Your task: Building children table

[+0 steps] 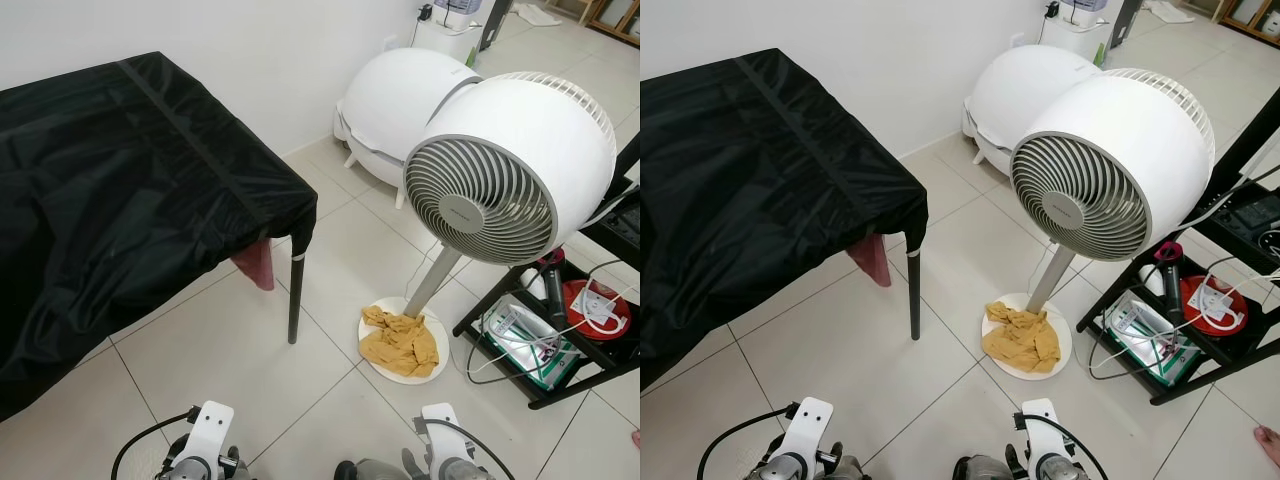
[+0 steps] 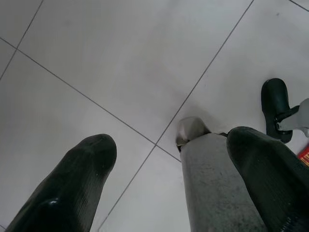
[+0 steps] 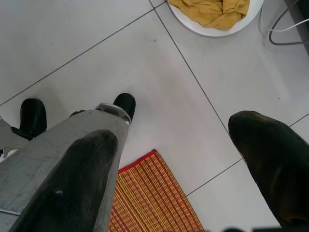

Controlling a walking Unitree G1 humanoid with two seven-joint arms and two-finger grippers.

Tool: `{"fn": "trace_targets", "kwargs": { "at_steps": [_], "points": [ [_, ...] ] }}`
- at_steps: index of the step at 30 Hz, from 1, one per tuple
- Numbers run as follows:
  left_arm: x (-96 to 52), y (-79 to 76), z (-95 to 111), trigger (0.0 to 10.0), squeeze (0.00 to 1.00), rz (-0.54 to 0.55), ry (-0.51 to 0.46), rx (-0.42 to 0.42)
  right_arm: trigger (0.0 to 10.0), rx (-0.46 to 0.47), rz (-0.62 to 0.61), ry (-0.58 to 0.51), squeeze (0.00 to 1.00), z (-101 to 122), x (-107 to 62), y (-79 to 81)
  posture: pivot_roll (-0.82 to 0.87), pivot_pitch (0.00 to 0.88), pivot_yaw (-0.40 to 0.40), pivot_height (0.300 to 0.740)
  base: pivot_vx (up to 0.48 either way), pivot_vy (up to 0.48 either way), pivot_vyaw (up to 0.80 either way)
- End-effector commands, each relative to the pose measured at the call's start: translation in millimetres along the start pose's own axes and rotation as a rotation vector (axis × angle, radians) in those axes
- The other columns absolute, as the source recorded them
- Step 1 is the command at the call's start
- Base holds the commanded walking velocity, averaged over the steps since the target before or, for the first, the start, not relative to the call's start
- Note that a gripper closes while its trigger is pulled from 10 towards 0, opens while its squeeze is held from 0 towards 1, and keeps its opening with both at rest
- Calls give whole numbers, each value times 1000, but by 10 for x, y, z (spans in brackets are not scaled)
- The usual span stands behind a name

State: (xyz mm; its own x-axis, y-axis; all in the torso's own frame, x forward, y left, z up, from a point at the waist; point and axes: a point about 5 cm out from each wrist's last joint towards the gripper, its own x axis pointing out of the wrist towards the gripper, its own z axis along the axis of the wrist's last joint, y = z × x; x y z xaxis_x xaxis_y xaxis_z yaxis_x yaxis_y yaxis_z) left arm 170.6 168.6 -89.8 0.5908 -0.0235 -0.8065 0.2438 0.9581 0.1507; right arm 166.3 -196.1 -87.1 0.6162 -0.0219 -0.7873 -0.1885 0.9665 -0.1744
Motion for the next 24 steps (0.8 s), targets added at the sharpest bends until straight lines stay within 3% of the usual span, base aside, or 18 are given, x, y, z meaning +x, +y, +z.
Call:
{"fn": "trace_targets", "kwargs": {
  "at_steps": [1, 7, 16, 22, 24],
  "points": [
    [-18, -40, -91, 10000, 0, -14, 36, -16, 10000, 3, 0, 18, 0, -59, -16, 1, 76, 53, -33, 740, 0, 0, 0],
    [-20, -79, -79, 10000, 0, -50, 15, -34, 10000, 5, 2, 25, 0, -70, -18, -11, 69, 53, -36, 740, 0, 0, 0],
    [-33, -69, -90, 10000, 0, -73, -8, 65, 10000, -75, 46, 47, 0, -134, -40, -31, 76, 54, -40, 740, 0, 0, 0],
    [-12, -18, 17, 10000, 0, -44, -49, 63, 10000, -49, 45, 28, 0, -104, -41, -109, 82, 56, -39, 740, 0, 0, 0],
    [-2, -9, 58, 10000, 0, -52, -59, 11, 10000, -39, 47, 9, 0, -51, -29, -132, 85, 55, -38, 740, 0, 0, 0]
  ]
}}
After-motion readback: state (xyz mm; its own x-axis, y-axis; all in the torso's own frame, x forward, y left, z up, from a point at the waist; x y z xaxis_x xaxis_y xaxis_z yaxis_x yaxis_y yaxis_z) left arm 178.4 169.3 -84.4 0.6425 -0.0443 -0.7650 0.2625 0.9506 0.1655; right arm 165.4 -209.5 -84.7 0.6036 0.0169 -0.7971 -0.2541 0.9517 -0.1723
